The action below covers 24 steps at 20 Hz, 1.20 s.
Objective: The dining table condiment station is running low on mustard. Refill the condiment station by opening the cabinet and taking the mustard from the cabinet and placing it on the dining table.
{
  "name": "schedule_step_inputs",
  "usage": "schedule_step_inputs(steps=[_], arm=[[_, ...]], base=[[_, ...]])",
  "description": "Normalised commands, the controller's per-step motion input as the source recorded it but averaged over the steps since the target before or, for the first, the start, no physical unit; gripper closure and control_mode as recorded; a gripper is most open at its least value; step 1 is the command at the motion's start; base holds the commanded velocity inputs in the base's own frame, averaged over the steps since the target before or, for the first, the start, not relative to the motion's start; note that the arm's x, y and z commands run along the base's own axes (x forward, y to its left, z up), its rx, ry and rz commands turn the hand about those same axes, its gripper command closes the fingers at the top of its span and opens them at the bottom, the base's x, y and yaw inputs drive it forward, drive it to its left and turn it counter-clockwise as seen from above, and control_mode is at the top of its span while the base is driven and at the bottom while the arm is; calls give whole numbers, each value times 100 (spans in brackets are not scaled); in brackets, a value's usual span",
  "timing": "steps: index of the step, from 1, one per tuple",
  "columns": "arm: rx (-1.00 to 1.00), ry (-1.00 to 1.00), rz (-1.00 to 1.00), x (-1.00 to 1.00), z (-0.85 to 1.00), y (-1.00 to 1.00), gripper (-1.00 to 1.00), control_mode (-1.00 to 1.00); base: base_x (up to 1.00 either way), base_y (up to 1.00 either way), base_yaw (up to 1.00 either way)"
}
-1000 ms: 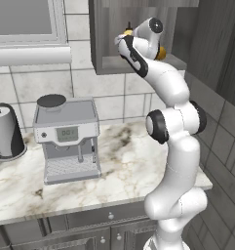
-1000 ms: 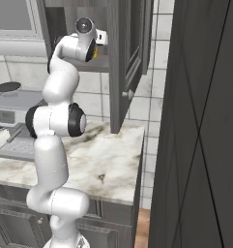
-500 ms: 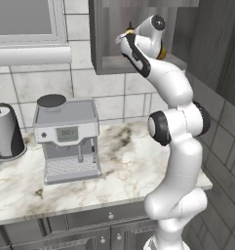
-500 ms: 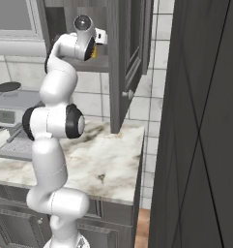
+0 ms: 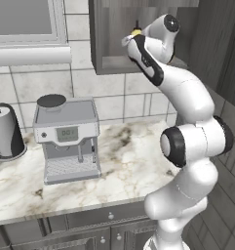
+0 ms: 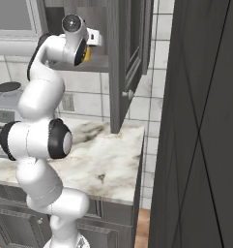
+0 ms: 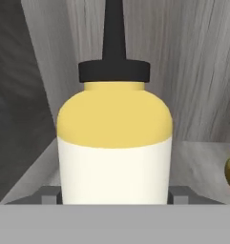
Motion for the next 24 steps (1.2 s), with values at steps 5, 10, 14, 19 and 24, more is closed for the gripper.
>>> schedule_step_inputs(steps=[5,10,14,19,24], arm=[[-6,-4,0,-100,0,0,100,-100],[-6,0,0,-100,0,0,100,-100],[-5,0,0,-100,0,0,100,-100],[-5,0,0,-100,-7,0,100,-100],[-4,0,0,-100,-27,-1,100,-100]], base=[[0,0,0],[0,0,0],[0,0,0],[0,0,0],[0,0,0]])
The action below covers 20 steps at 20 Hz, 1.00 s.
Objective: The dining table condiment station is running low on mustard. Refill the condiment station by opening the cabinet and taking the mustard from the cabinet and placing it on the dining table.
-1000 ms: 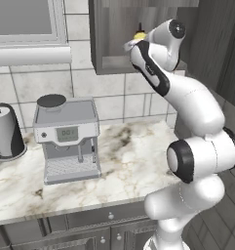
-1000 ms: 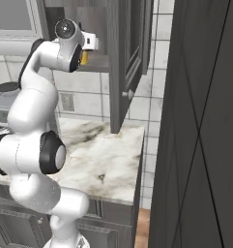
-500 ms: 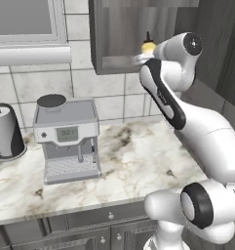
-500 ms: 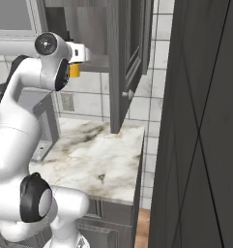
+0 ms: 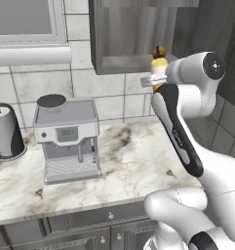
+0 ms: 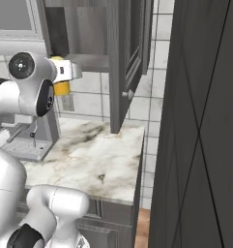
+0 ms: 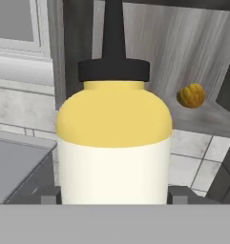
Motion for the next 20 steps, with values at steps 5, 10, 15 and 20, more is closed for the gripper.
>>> schedule_step_inputs(steps=[5,10,15,20], arm=[[-2,0,0,-76,-24,-1,100,-100],[0,2,1,-36,-7,0,100,-100],[0,3,3,-16,0,0,100,100],[0,0,0,0,0,0,100,100]], base=[[0,0,0],[0,0,0],[-19,0,5],[-64,32,25]])
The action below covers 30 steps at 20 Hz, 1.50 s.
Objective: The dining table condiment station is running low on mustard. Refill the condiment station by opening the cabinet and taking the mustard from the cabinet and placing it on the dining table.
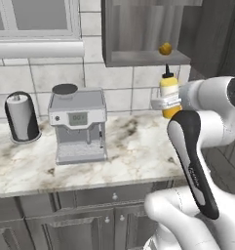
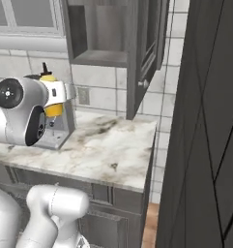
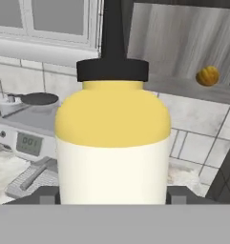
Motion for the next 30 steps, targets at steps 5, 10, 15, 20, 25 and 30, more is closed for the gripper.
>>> schedule_step_inputs(steps=[5,10,15,20,25,30], arm=[[0,0,0,0,0,0,100,100],[0,0,0,0,0,0,100,100],[0,0,0,0,0,0,100,100],[0,0,0,0,0,0,100,100],[0,0,0,0,0,0,100,100],[0,0,0,0,0,0,100,100]], base=[[-52,69,51],[-14,86,68],[0,68,77],[0,46,80],[8,39,78],[22,37,74]])
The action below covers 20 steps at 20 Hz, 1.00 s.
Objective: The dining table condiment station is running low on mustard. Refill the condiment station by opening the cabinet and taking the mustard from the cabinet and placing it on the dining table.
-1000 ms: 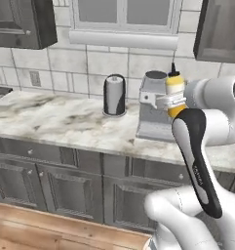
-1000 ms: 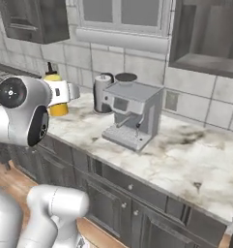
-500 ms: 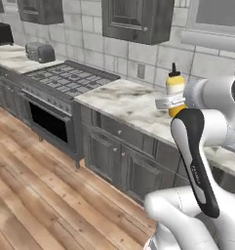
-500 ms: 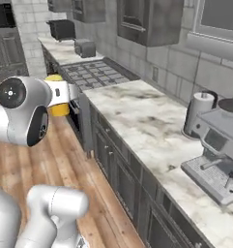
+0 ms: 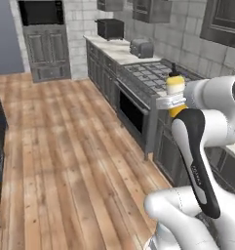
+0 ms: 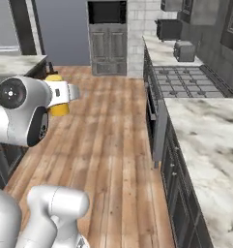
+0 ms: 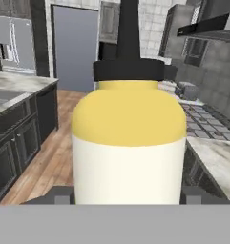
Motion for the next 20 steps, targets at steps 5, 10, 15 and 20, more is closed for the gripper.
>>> schedule_step_inputs(steps=[5,10,15,20], arm=[[0,0,0,0,0,0,100,100],[0,0,0,0,0,0,100,100],[0,0,0,0,0,0,100,100],[0,0,0,0,0,0,100,100]], base=[[32,39,71],[41,43,66],[32,56,62],[36,95,45]])
